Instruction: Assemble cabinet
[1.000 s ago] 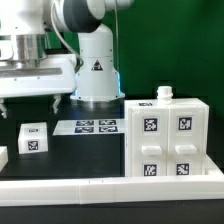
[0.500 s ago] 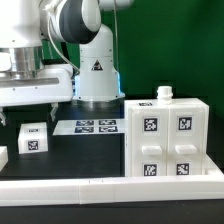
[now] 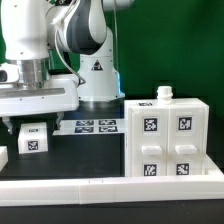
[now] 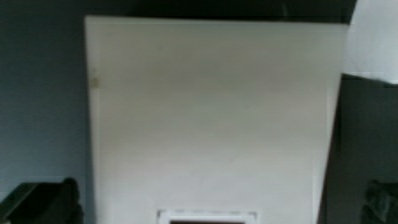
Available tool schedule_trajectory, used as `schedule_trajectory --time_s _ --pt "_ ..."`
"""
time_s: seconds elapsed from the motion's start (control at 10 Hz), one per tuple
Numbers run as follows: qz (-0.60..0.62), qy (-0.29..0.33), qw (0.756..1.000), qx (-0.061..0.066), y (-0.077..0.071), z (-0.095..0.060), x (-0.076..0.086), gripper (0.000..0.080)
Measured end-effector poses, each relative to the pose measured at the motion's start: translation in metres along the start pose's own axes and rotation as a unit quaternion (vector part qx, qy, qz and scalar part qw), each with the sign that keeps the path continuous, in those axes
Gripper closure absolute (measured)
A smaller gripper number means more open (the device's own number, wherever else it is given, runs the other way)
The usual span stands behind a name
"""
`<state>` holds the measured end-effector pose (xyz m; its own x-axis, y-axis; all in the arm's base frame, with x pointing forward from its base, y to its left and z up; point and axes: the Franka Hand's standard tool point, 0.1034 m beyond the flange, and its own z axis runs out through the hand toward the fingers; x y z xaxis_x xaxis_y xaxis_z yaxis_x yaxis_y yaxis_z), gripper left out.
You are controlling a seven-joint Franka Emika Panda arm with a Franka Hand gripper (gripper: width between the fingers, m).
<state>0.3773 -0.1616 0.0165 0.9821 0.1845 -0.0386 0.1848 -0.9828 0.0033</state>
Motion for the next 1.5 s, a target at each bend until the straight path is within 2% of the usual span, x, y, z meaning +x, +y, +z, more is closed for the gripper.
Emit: schedule_trajectory --time_s 0.2,0.3,0.4,0.5,0.9,1.0,1.1,1.4,1.5 --pt "-0.002 -0.003 1.0 0.0 -0.001 0.004 -0.001 0.0002" --pt "-0.002 -0.005 1.0 0.001 -0.002 0.006 -0.003 0.0138" --pt "-0.002 -0.006 1.0 0.001 -0.002 0.006 -0.003 0.0138" --pt "-0.002 -0.006 1.0 0.001 -0.002 0.006 -0.003 0.0238" --pt "-0.005 -0.008 1.0 0.003 -0.003 0.006 -0.002 0.0238" --pt "-0.003 -0.003 1.0 0.013 -0.01 -0.008 0.009 0.0238" --pt "-0.004 0.014 1.0 0.015 -0.021 -0.029 0.022 0.0238" --pt "0.021 0.035 0.999 0.034 -0.058 -0.074 0.051 0.0238" --pt "0.026 0.039 0.998 0.037 -0.069 -0.088 0.06 0.0238"
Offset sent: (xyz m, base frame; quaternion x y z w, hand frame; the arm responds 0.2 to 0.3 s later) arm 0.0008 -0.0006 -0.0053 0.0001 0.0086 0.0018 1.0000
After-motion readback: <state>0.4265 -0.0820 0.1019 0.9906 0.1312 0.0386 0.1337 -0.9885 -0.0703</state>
